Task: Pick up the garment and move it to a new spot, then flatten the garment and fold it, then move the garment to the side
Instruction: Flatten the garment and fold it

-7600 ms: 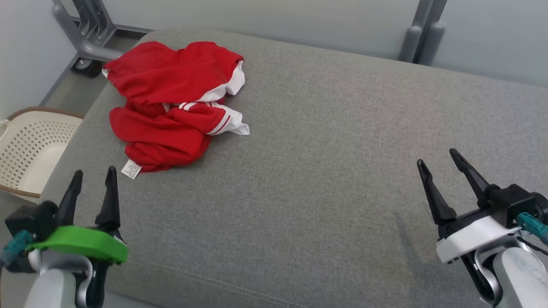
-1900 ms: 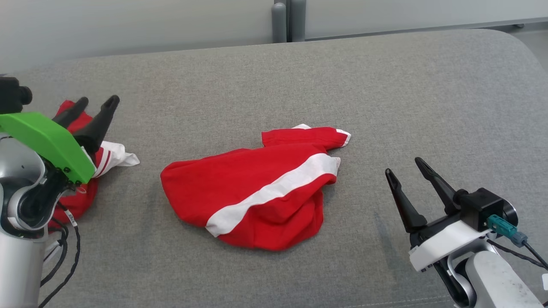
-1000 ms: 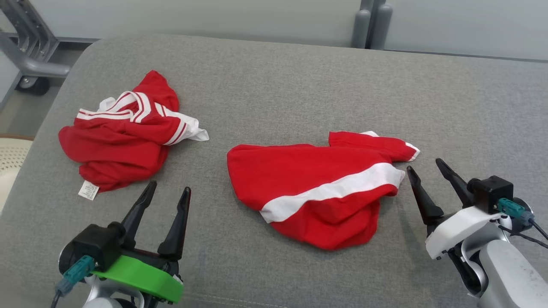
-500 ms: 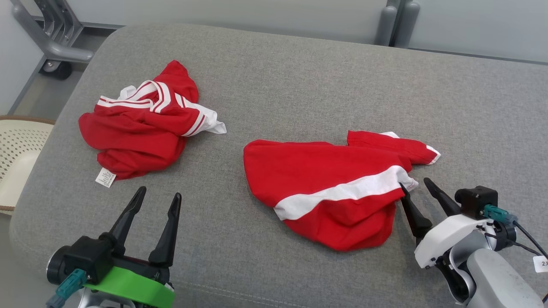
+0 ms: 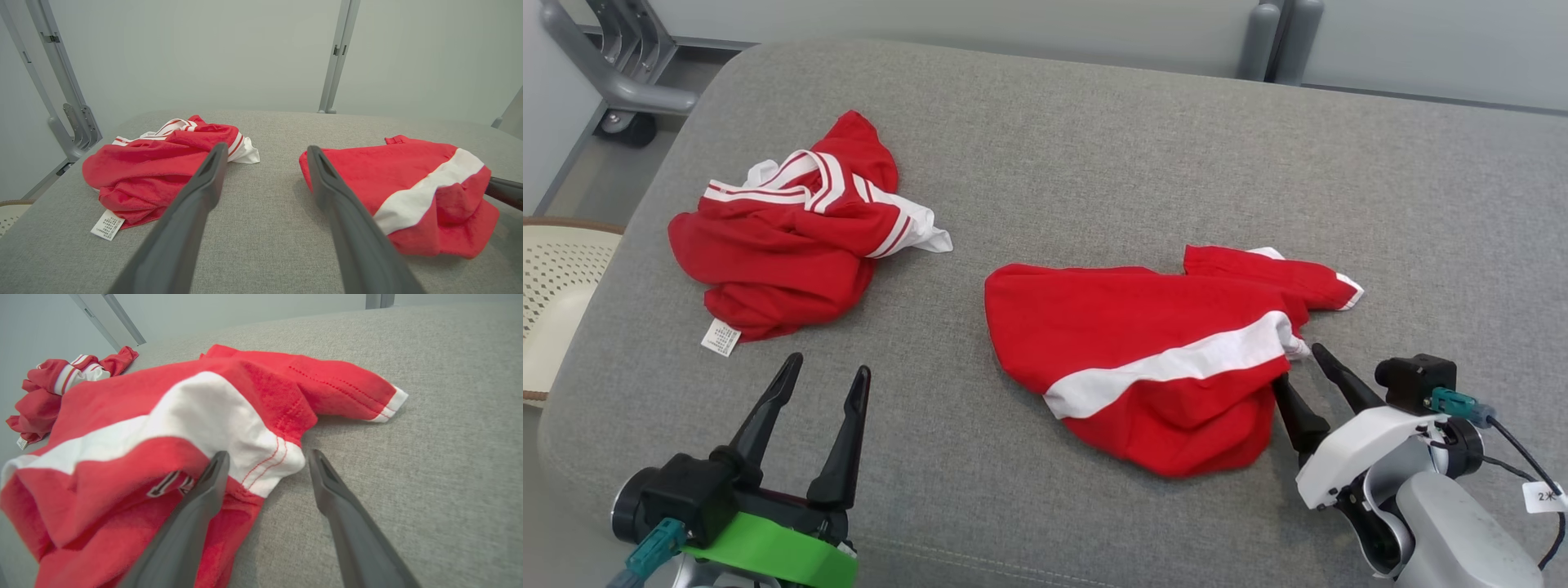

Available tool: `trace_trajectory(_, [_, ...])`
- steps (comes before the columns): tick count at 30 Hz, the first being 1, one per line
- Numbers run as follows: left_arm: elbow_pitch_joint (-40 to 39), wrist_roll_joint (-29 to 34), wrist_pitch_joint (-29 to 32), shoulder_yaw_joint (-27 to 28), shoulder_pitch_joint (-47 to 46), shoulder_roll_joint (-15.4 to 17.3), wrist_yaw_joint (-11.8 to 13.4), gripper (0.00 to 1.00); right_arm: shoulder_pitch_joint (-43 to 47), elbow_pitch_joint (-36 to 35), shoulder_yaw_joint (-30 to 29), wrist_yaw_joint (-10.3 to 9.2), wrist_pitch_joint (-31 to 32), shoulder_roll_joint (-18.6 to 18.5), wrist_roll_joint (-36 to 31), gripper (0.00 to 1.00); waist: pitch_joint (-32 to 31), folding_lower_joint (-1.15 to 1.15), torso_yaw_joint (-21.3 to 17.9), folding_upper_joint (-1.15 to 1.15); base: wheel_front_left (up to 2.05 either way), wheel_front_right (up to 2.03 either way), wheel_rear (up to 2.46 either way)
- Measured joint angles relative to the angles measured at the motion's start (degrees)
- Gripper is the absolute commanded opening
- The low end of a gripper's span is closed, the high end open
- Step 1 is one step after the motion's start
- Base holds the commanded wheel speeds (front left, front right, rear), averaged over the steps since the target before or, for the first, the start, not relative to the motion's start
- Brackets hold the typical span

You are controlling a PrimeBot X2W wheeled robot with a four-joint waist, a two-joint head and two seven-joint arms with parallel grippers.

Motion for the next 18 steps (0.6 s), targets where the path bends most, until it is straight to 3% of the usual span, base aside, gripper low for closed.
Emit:
trace_trajectory(8, [0.0,0.0,-0.1,-0.1,0.0,-0.1,0.0,1.00,-0.8,1.4,0.7,0.00,-0.5,-0.2,2.5,1.00,0.5,0.00,0.4,0.00,0.00,0.00,0.00])
trace_trajectory(9, [0.0,0.0,-0.1,-0.1,0.0,-0.1,0.0,1.00,-0.9,1.5,0.9,0.00,-0.5,-0.2,2.5,0.89,0.5,0.00,0.4,0.00,0.00,0.00,0.00])
trace_trajectory(11, [0.0,0.0,-0.1,0.0,0.0,-0.1,0.0,1.00,-0.9,1.5,1.3,0.00,-0.6,-0.2,2.7,0.79,0.5,0.00,0.5,0.00,0.00,0.00,0.00])
trace_trajectory(13, [0.0,0.0,-0.1,0.1,0.0,-0.1,0.0,1.00,-1.0,1.5,1.5,0.00,-1.0,-0.2,3.0,0.51,0.5,0.00,0.4,0.00,0.00,0.00,0.00])
trace_trajectory(16, [-0.2,0.0,-0.5,0.9,0.4,0.0,0.1,1.00,-1.3,1.5,2.8,0.00,-1.1,-0.1,3.1,0.39,0.5,0.00,0.1,0.00,0.00,0.00,0.00])
trace_trajectory(18, [-0.2,0.0,-0.5,1.0,0.6,0.0,0.1,1.00,-1.5,1.5,3.1,0.00,-1.1,-0.1,3.5,0.40,0.6,0.00,-0.2,0.00,0.00,0.00,0.00])
